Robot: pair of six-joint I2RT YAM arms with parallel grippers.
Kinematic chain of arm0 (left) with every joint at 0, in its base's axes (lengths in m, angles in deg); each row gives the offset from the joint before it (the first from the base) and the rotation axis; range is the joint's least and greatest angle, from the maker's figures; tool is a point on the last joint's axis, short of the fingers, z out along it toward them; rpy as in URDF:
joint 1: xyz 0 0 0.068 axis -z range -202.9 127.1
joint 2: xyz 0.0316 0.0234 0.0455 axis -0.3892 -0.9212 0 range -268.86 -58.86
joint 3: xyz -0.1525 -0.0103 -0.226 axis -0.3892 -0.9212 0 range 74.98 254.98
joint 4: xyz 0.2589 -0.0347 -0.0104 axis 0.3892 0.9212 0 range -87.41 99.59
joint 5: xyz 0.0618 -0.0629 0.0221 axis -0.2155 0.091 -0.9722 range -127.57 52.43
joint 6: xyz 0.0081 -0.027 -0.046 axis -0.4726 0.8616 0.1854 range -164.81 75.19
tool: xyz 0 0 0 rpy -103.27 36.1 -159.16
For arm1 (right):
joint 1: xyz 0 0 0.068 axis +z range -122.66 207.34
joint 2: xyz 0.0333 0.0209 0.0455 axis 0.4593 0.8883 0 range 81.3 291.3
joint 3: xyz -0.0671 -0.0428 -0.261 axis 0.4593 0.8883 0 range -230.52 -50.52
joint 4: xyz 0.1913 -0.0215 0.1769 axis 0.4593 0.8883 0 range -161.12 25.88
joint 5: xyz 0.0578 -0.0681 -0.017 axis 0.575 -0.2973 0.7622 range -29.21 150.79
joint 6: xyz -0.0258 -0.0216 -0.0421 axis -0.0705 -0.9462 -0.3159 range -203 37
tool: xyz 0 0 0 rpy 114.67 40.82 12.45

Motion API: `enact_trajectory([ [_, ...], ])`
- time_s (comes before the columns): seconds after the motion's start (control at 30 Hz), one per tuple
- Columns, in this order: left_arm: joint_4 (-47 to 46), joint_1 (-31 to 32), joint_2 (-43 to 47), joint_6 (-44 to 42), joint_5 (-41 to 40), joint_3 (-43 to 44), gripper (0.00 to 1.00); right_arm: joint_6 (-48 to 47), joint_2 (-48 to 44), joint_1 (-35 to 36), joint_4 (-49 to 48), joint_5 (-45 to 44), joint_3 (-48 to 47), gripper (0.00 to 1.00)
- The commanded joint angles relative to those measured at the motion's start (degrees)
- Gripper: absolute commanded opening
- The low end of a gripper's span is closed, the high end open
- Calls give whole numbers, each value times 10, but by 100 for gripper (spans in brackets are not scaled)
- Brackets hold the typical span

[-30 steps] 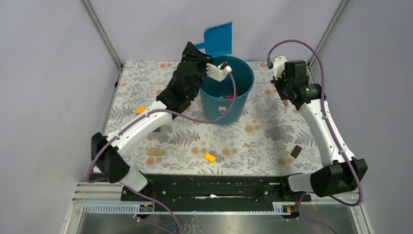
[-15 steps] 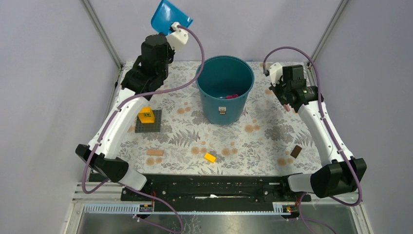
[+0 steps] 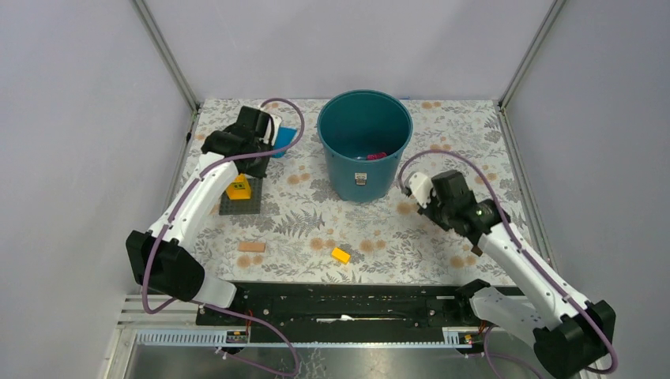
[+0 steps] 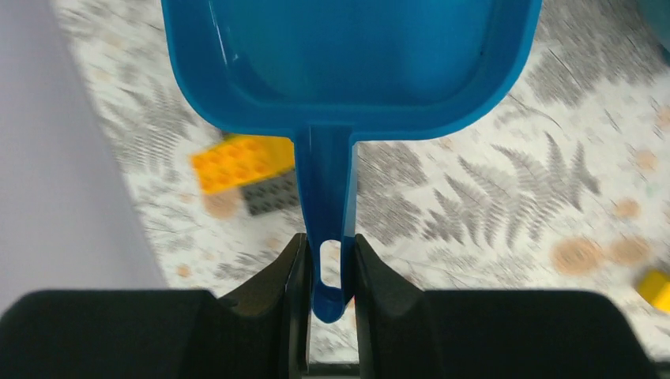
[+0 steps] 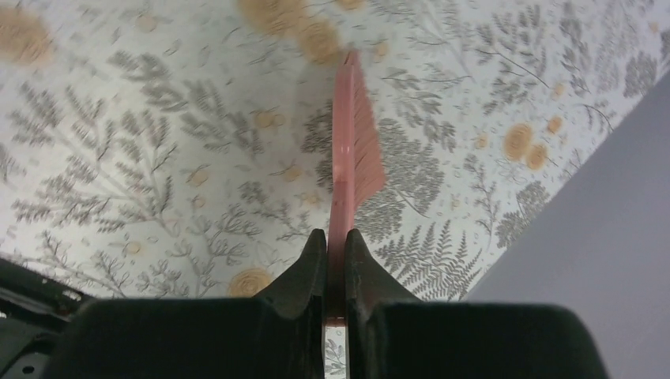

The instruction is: Sweep away the paper scraps from the table

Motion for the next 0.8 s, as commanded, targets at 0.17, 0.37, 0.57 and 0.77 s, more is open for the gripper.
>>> enact_trajectory([
  [0.17,4,-2,3,83,174,-65,0,-3,-90,102,-1,3,117,0],
  [0.37,4,-3,-19,88,216,-106,0,-3,-103,133,-1,3,161,0],
  [0.57,12,-3,-32,101,232,-142,16,-3,-88,136,-1,3,133,0],
  [0.77,13,-3,-38,105,269,-162,36,-3,-74,136,-1,3,100,0],
])
